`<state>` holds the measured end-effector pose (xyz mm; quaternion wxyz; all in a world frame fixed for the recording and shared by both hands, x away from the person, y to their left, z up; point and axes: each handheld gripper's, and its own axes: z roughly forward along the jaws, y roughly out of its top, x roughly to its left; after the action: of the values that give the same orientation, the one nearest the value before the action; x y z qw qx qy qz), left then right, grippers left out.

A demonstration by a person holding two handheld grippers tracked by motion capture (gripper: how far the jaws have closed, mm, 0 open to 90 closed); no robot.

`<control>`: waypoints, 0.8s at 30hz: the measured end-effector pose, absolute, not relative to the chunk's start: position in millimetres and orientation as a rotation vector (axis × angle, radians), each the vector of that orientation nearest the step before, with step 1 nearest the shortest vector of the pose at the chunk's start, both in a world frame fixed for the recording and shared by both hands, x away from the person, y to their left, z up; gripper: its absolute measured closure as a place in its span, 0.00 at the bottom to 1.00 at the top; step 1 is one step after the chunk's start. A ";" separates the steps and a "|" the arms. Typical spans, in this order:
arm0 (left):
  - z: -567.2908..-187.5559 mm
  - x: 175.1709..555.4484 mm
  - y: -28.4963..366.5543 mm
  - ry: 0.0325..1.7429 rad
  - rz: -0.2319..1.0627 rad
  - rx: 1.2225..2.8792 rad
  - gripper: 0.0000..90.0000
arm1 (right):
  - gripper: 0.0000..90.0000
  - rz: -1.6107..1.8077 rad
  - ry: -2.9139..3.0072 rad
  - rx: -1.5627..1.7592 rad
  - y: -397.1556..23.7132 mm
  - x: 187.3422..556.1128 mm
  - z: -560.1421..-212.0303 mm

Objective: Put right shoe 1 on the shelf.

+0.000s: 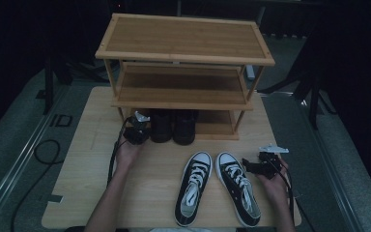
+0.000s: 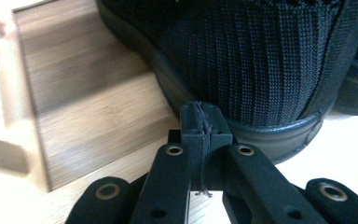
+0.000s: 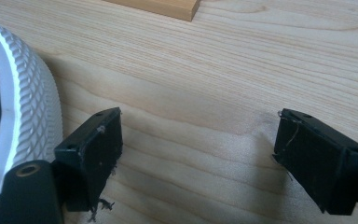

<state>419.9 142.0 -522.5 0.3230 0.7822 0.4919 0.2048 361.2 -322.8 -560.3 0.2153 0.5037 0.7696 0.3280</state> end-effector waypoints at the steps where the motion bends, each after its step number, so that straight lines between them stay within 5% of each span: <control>1: -522.4 419.8 140.1 1.287 0.537 2.058 1.00 | 0.17 0.909 2.134 1.397 -322.8 361.2 -560.3; 24: -520.7 368.8 134.3 1.130 0.450 2.047 0.93 | 0.17 0.908 2.135 1.396 -322.8 361.1 -560.2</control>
<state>368.8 134.3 -520.7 0.3713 0.7982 0.4408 0.1754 361.1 -322.8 -560.2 0.2150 0.5036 0.7700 0.3276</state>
